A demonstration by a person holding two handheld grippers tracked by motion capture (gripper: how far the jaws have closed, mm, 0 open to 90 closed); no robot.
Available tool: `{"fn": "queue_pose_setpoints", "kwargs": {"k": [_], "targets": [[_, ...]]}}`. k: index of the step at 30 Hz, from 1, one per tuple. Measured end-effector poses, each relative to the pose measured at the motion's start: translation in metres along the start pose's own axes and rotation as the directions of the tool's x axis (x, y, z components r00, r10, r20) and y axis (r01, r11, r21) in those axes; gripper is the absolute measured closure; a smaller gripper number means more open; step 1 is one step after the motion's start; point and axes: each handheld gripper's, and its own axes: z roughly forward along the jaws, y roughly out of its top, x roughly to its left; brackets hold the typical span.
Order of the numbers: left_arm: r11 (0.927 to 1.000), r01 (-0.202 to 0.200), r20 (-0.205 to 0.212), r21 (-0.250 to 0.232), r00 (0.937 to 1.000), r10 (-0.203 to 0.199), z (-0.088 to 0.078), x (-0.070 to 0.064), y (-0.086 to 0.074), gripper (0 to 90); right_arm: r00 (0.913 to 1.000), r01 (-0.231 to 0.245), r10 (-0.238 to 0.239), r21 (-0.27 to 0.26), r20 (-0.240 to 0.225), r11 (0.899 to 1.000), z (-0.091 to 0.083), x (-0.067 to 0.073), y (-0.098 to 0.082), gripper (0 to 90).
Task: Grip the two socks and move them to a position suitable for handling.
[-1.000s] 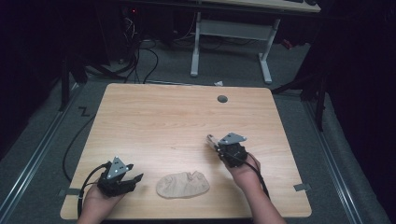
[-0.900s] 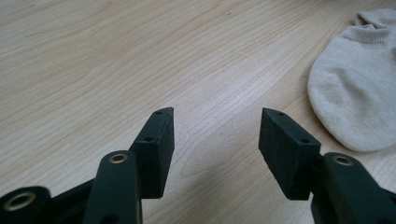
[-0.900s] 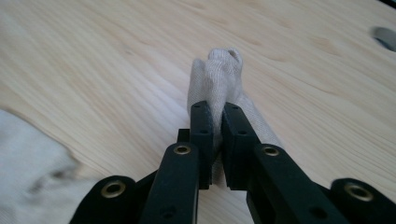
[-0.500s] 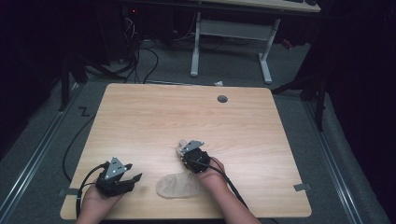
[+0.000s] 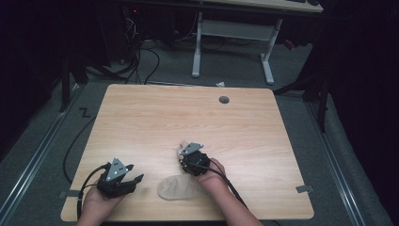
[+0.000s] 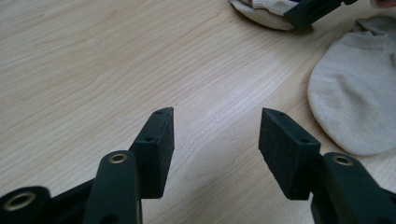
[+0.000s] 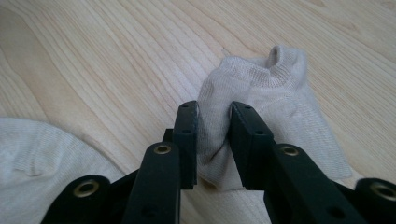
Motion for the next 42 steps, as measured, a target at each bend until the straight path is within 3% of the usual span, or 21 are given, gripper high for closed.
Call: {"fn": "queue_pose_setpoints", "kwargs": {"k": [3, 7, 22, 28, 31, 35, 38, 39, 42], "targets": [[1.0000, 0.001, -0.001, -0.001, 1.0000, -0.001, -0.001, 0.002, 0.000, 45.9, 1.0000, 0.006, -0.006, -0.005, 0.004, 1.000, 0.000, 0.002, -0.001, 71.8], [0.9999, 0.013, -0.003, -0.007, 0.9999, -0.013, -0.001, 0.004, 0.000, 45.9, 0.9999, 0.001, -0.002, -0.012, -0.016, 1.000, -0.003, 0.002, 0.000, 81.6], [1.0000, 0.009, 0.002, 0.000, 1.0000, -0.009, 0.001, 0.003, 0.000, 45.9, 0.9994, -0.028, 0.027, -0.053, -0.022, 0.998, -0.016, 0.001, 0.004, 83.4], [1.0000, 0.008, 0.003, -0.005, 1.0000, -0.008, 0.001, 0.002, 0.000, 45.8, 0.9946, -0.091, 0.085, -0.103, -0.059, 0.991, -0.028, -0.003, 0.006, 83.4], [1.0000, 0.008, 0.006, -0.003, 1.0000, -0.008, 0.002, 0.001, 0.000, 45.8, 0.9946, -0.094, 0.088, -0.120, -0.054, 0.988, -0.034, -0.003, 0.006, 83.3], [0.9997, 0.015, 0.015, -0.021, 0.9998, -0.014, 0.006, -0.004, 0.005, 46.5, 0.9943, -0.100, 0.094, -0.136, -0.050, 0.986, -0.043, -0.001, 0.006, 83.3], [0.9980, 0.040, 0.052, -0.048, 0.9980, -0.037, 0.012, -0.011, 0.014, 50.5, 0.9941, -0.102, 0.094, -0.158, -0.053, 0.982, -0.048, 0.000, 0.006, 83.3], [0.9961, 0.051, 0.090, -0.072, 0.9949, -0.045, 0.019, -0.021, 0.023, 52.6, 0.9939, -0.103, 0.096, -0.157, -0.055, 0.982, -0.049, 0.001, 0.006, 83.4], [0.9964, 0.028, 0.106, -0.080, 0.9941, -0.019, 0.026, -0.032, 0.031, 59.0, 0.9940, -0.102, 0.094, -0.158, -0.055, 0.982, -0.047, 0.001, 0.006, 83.4]]}}
